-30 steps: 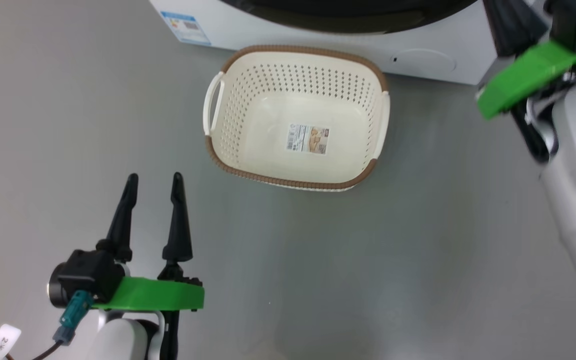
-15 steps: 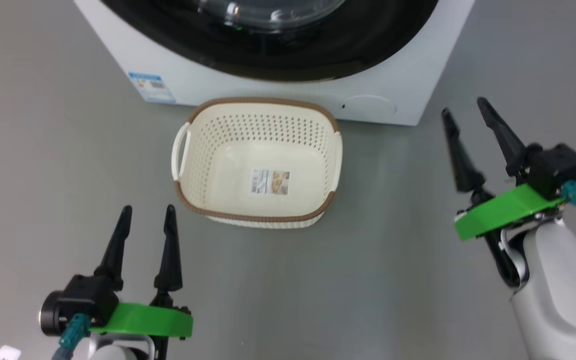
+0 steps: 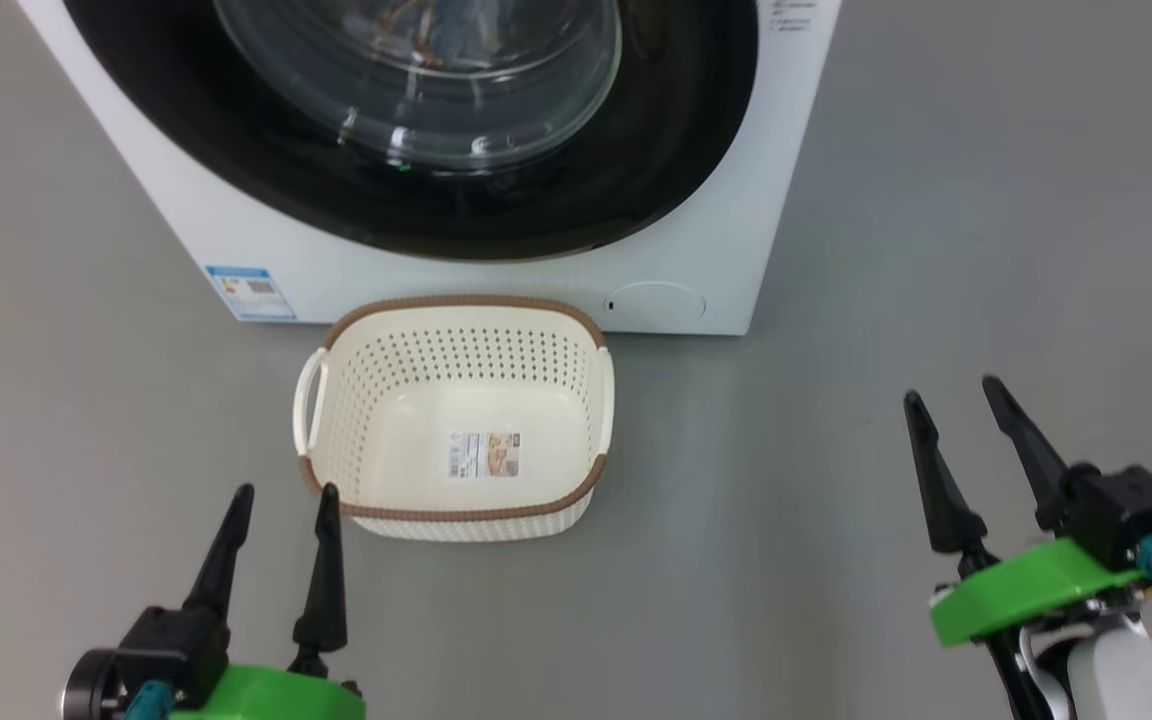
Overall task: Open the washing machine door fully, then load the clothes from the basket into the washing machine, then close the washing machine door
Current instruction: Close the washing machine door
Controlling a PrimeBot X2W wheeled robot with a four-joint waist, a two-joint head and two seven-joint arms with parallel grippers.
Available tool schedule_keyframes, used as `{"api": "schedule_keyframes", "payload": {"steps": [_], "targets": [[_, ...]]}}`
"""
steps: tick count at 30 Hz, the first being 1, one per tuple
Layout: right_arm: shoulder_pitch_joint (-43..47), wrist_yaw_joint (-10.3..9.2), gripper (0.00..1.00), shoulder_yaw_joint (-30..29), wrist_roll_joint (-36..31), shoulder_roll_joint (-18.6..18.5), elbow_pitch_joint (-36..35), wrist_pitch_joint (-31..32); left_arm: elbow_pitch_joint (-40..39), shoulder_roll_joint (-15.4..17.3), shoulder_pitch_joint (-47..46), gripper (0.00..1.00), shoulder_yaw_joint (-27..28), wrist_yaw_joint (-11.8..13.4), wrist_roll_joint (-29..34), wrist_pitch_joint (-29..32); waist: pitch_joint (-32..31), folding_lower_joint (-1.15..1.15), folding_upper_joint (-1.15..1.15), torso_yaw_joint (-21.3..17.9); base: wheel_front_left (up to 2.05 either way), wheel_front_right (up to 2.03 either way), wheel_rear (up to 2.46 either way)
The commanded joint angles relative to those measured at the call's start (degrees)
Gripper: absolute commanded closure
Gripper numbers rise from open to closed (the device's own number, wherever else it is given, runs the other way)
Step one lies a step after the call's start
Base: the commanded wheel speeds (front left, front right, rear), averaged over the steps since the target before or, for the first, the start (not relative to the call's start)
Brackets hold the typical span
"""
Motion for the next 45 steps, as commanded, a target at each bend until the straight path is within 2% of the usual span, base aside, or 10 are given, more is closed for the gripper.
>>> {"api": "schedule_keyframes", "payload": {"steps": [1,17,45], "targets": [[1.5,-0.32,0.0,0.7,-0.8,0.5,-2.9,0.5,-1.9,1.3,0.2,0.0,2.1,0.7,-0.1,0.2,-2.1,0.0,0.0,-1.9,0.0,0.0,0.0],[12.9,-0.32,0.0,-0.5,-1.7,2.4,-12.6,5.6,-4.1,2.5,4.2,0.0,2.1,1.8,-0.9,2.3,-6.8,0.0,0.0,-4.0,0.0,0.0,0.0],[13.6,-0.32,0.0,-0.1,0.4,2.6,-11.8,5.4,-6.1,3.2,5.8,0.0,1.6,3.6,-1.8,3.3,-8.0,0.0,0.0,-4.3,0.0,0.0,0.0]]}}
